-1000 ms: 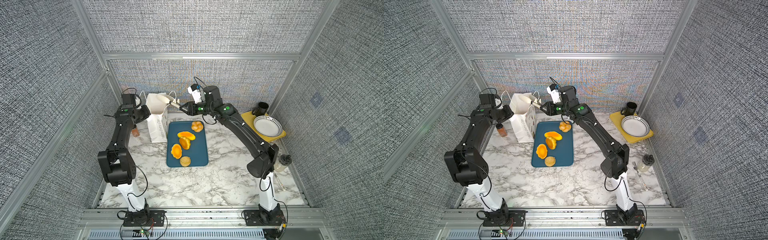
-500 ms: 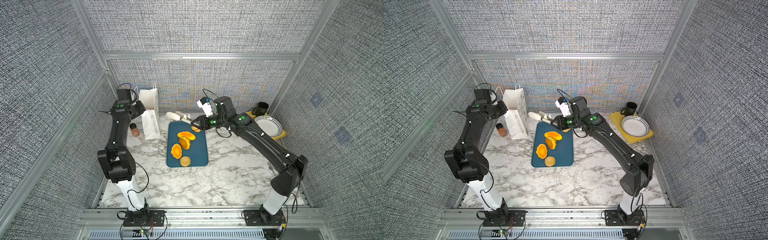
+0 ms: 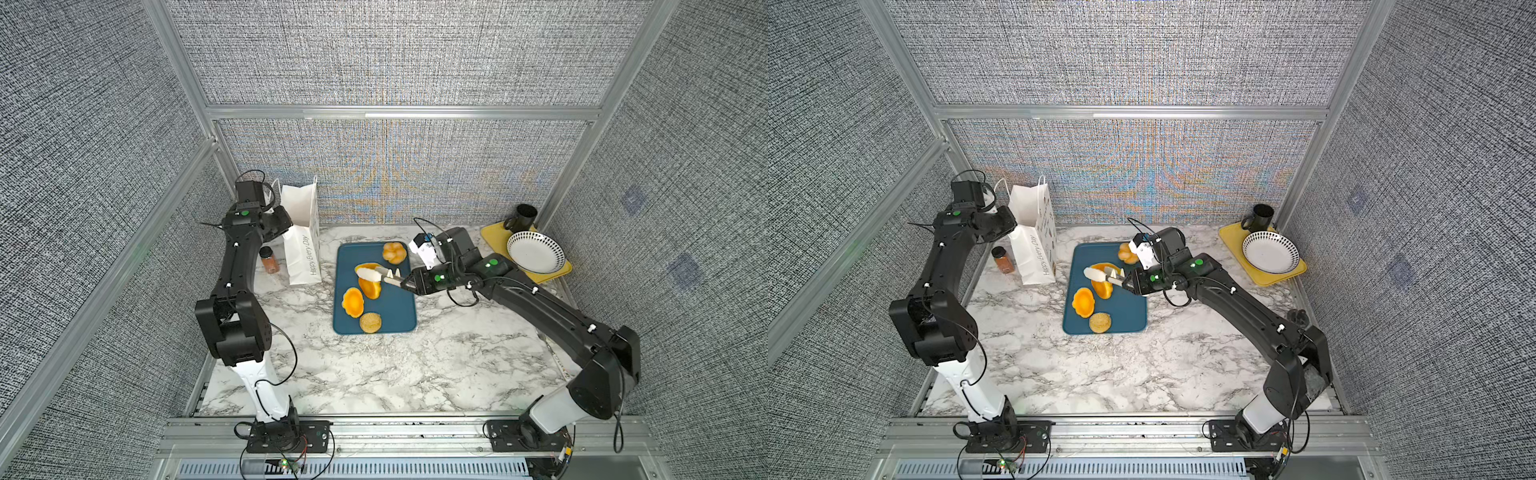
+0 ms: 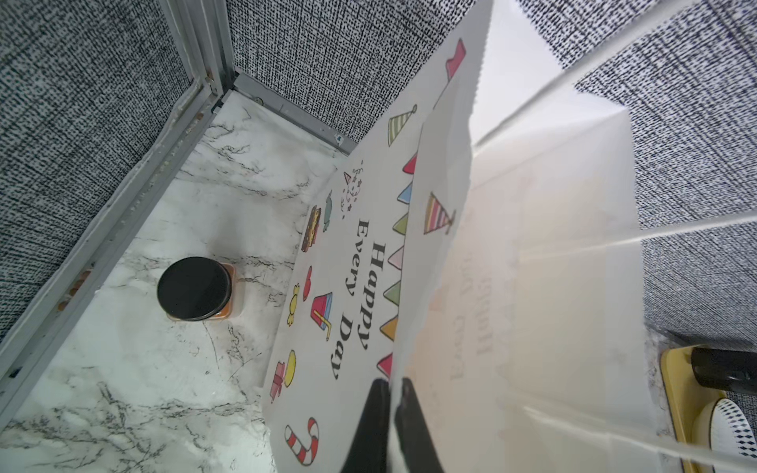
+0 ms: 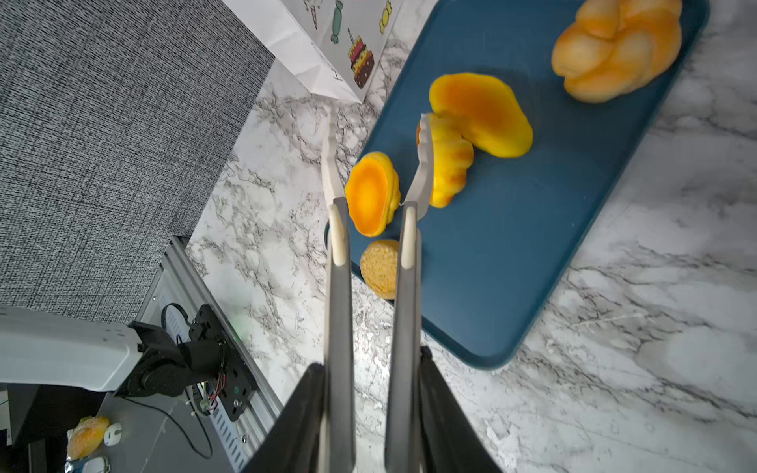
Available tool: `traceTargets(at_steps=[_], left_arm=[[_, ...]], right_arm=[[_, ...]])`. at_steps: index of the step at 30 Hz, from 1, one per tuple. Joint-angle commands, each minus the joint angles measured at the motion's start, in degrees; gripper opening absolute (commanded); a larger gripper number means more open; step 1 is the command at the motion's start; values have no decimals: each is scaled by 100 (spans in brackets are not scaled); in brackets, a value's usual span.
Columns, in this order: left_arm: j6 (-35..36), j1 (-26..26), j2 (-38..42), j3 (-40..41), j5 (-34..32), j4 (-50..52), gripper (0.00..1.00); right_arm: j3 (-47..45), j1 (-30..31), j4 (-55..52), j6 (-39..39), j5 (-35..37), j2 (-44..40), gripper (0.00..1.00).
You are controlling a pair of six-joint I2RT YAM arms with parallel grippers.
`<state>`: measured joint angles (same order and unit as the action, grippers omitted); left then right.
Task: Pack bread into a paper bag
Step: Pick up the fake bread from the plate.
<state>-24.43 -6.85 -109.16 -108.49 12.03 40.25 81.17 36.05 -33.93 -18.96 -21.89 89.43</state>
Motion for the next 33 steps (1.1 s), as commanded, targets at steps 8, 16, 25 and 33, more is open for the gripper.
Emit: traceTargets(at_steps=[8,16,25,33], left_arm=[[71,0,130,174,141,-166,2],[99,4,234,367,132,-210,2],[69,0,225,399,229,-280,2],[114,0,220,409,229,-272,2]], right_arm=[[-479,70,319,-115,-166,-44,38],[-823,157,98,-257,-89,-383,38],[-1197,158,10,-398,-54,-584,38],[-1447,159,49,-477,-194,-610,38]])
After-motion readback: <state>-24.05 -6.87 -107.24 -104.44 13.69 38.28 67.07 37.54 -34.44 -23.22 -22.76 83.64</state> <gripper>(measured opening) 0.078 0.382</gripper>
